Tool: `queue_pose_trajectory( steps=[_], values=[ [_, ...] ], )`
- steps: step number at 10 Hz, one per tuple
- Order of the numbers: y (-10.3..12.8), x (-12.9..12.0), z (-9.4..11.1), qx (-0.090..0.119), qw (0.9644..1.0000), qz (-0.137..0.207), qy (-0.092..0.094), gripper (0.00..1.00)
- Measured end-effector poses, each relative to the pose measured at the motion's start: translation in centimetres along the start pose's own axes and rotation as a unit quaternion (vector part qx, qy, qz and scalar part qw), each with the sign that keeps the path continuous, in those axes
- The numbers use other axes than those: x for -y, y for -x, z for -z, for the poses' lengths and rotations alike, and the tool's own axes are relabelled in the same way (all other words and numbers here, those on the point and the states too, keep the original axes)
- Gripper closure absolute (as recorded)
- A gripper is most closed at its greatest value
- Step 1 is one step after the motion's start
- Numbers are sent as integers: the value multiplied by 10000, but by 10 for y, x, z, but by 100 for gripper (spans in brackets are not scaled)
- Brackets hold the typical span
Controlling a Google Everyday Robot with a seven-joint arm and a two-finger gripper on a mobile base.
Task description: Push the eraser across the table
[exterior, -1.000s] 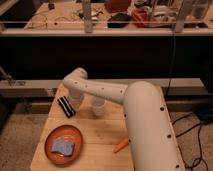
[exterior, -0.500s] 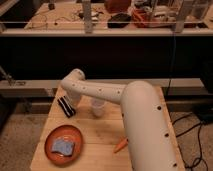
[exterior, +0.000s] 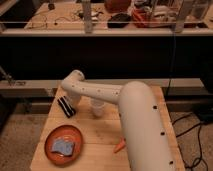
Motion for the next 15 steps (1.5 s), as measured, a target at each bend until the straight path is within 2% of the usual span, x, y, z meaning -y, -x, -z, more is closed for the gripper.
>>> queue_pose_trajectory(
  steps=[6, 10, 15],
  values=[
    [-9, -5, -8, -6, 10000, -18, 60, 96],
    [-18, -1, -9, -29, 10000, 18, -48, 96],
    [-17, 11, -10, 21, 9998, 68, -180, 96]
  ],
)
